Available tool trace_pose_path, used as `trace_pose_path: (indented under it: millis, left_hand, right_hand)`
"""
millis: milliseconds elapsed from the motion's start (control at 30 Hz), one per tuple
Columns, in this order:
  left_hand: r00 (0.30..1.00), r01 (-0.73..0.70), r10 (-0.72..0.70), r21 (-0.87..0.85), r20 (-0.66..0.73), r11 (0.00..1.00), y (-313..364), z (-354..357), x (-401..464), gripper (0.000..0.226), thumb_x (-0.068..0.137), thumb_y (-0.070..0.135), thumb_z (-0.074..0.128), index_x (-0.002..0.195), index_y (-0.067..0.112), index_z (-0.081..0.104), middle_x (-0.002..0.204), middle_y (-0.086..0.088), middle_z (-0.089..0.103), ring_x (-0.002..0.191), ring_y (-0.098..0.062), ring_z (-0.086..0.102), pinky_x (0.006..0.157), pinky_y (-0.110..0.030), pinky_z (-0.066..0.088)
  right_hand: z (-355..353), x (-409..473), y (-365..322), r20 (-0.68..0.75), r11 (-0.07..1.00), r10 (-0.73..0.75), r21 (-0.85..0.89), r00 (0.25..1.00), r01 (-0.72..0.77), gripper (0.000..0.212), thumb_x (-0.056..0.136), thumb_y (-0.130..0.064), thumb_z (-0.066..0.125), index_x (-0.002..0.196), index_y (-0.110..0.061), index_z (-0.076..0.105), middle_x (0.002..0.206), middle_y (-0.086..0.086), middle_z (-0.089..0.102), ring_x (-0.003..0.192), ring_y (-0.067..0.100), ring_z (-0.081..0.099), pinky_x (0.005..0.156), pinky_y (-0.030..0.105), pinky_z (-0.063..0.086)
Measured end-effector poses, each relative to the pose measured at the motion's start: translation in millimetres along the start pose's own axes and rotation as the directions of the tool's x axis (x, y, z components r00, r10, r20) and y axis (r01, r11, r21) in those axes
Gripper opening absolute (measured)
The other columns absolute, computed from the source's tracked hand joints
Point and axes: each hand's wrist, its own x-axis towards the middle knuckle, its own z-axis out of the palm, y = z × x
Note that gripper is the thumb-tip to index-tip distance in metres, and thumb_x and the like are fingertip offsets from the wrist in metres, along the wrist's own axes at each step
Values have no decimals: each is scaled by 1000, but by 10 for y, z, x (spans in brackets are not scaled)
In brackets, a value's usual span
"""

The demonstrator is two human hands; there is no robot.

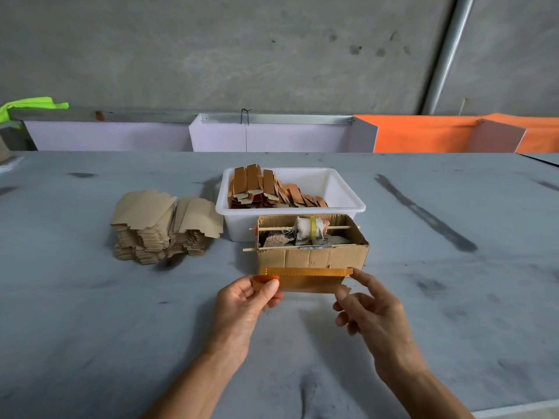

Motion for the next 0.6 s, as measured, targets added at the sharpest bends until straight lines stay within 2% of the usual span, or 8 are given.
trace_pose_path:
  millis: [67,133,200,300,433,600]
  left_hand:
    - [1000,7,-8,19,24,1000,-2,20,-22,15,66,12,70,78,4,66,64,-7,69,58,-14,65,61,-20,56]
    - [999,17,-19,37,41,999,3,32,-38,8,72,7,69,79,4,67,63,-7,69,58,-14,65,59,-20,55]
    - [999,39,-40,38,35,999,13,32,-46,4,77,3,66,81,3,67,63,-7,69,55,-14,65,55,-21,54]
    - [997,78,-79,42,22,996,33,43,-43,1,81,1,64,81,1,65,62,-8,66,51,-16,65,50,-21,54]
    - [995,105,-103,104,-16,989,38,60,-35,12,83,2,64,72,1,58,52,-4,62,44,-13,61,43,-20,51]
    - [992,119,-112,131,-58,984,48,60,-23,7,85,4,64,81,-1,61,57,-6,67,43,-13,61,41,-20,50]
  right_hand:
    - [18,4,-65,50,997,60,38,997,-62,20,89,-11,61,105,-24,62,74,13,69,54,17,60,48,23,45]
    - [13,10,-100,77,994,108,10,991,-109,10,91,-13,59,96,-10,66,82,15,70,55,19,62,49,24,46]
    - [8,19,-97,64,986,168,-4,984,-168,15,92,-17,57,92,-4,66,81,14,72,56,20,63,50,24,47]
    - [5,39,-95,44,974,225,-4,973,-225,20,91,-20,56,89,-2,65,77,13,72,53,18,62,48,24,46]
    - [-8,60,-93,49,970,245,-2,968,-245,18,91,-17,58,90,-1,65,74,13,72,51,17,60,47,23,45]
    - [2,60,-100,49,962,275,-13,960,-274,16,95,-12,51,92,-1,62,72,12,72,52,18,63,47,24,48]
